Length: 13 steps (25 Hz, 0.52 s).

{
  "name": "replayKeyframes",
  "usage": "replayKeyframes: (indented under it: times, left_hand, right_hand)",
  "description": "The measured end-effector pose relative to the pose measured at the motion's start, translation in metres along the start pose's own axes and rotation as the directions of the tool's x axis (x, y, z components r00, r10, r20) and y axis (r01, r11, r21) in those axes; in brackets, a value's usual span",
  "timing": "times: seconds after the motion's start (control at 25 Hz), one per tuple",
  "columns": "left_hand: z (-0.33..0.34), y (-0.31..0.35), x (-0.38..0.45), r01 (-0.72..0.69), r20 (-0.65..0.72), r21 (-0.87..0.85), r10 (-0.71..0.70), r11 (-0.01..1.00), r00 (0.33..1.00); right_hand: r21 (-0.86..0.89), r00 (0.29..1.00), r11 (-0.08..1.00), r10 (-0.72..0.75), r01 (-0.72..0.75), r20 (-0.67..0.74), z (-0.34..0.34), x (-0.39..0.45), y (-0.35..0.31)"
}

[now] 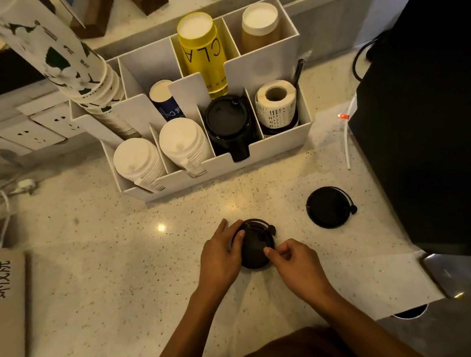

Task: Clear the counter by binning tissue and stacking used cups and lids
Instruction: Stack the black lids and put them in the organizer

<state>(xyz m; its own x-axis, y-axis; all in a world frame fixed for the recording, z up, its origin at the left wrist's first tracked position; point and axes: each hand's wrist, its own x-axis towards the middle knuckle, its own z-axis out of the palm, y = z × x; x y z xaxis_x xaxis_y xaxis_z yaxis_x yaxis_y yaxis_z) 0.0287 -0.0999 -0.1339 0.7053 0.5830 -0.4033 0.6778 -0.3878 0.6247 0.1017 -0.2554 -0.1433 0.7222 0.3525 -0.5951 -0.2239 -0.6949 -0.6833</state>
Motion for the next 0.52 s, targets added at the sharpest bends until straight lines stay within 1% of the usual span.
replayKeyframes:
  times: [0.28, 0.4, 0.52]
  left_hand:
    - [0.011, -0.002, 0.004, -0.049, -0.004, 0.137, 0.05, 0.989, 0.999]
    - [0.014, -0.003, 0.006, -0.107, -0.025, 0.14, 0.111, 0.984, 0.993]
    - [0.019, -0.007, 0.009, -0.156, -0.024, 0.184, 0.163, 0.97, 0.986]
  right_hand:
    - [-0.007, 1.0, 1.0, 0.021, -0.021, 0.014, 0.001, 0.004, 0.002]
    - [-0.04, 0.999, 0.999, 0.026, -0.025, 0.026, 0.001, 0.006, 0.004]
    - [-0.082, 0.999, 0.996, 0.025, -0.023, 0.021, 0.001, 0.007, 0.006]
